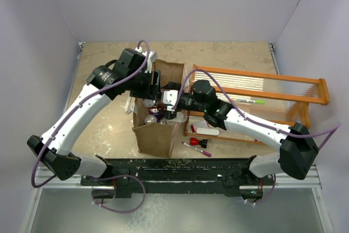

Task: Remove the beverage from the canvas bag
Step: Take out the drink from the canvas bag.

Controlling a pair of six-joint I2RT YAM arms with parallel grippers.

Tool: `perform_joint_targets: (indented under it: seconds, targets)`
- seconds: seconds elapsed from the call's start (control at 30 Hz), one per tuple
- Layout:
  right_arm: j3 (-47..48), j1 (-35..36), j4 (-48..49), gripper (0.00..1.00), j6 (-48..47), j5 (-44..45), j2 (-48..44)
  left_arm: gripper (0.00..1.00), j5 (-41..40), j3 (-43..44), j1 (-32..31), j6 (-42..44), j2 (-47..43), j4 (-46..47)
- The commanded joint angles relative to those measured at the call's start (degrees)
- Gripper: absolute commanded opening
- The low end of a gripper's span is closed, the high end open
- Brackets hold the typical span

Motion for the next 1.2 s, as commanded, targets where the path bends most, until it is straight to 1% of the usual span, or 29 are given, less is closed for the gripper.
perform_joint_targets:
  seconds: [0.0,0.27,0.5,0.57,0.67,0.7,0.73,0.87,0.93,1.03,1.17]
  targets:
    - [-1.1,0.5,3.0,0.83,2.0,1.0,-0.1,0.0,4.6,3.8,0.0,-2.4,-3.2,2.5]
    - [-1.1,1.2,5.5,0.72,4.4,3.0,0.7,0.0,6.9,4.2,0.0,-2.9,-4.6,2.1]
    - [-1.5,1.3,6.7,0.65,5.2,4.2,-0.4,0.0,9.5,5.5,0.0,-3.3,-5.0,1.8]
    - [-1.3,1.3,6.9,0.59,5.3,4.5,-0.8,0.0,10.0,5.5,0.0,-3.6,-5.2,2.2]
    - [-0.1,1.3,6.6,0.46,5.9,5.0,-1.4,0.0,10.1,5.3,0.1,-4.1,-5.4,2.8]
    - [0.1,1.3,6.8,0.43,6.1,5.0,-1.7,0.02,10.1,5.2,0.0,-4.2,-5.4,2.9]
    - [0.2,1.3,7.2,0.4,6.5,4.9,-2.0,0.11,9.9,5.2,0.0,-4.2,-5.2,2.9]
    - [0.6,1.3,9.3,0.25,7.8,5.0,-2.8,0.29,8.7,4.9,0.0,-3.9,-4.7,2.9]
    - [0.7,1.3,10.2,0.23,9.0,4.7,-3.3,0.37,7.9,4.8,0.0,-3.4,-4.6,2.6]
    - [1.8,1.3,10.6,0.18,11.6,4.1,-3.6,0.56,6.6,4.2,0.0,-2.5,-4.7,2.0]
    - [3.0,1.3,10.1,0.14,13.2,4.1,-3.4,0.71,7.7,1.6,0.0,-1.4,-5.2,3.0]
